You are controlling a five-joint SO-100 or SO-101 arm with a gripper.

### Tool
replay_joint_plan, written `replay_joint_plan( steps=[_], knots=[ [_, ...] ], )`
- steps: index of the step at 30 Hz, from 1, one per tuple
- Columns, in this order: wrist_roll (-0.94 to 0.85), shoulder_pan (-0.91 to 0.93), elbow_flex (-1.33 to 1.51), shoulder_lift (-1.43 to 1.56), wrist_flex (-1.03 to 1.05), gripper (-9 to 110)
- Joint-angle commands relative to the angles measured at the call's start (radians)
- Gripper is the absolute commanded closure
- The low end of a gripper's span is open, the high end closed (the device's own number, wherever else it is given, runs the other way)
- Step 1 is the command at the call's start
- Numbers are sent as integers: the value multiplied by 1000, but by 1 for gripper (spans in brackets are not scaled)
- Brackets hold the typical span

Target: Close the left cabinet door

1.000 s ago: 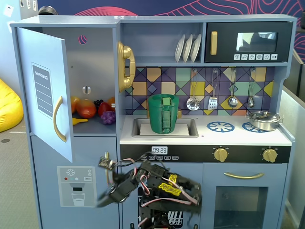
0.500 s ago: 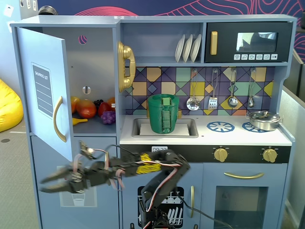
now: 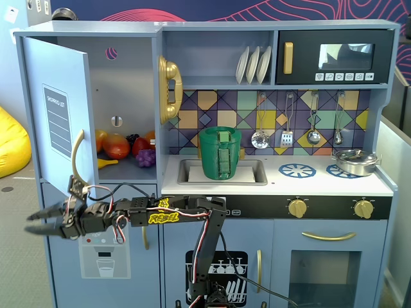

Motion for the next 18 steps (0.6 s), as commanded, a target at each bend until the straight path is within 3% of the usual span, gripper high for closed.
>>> replay_joint_plan(
  steps=[1,18],
  knots=[
    [-34,63,6,32,-98,102],
    [6,371,235,202,-184,102]
  ],
)
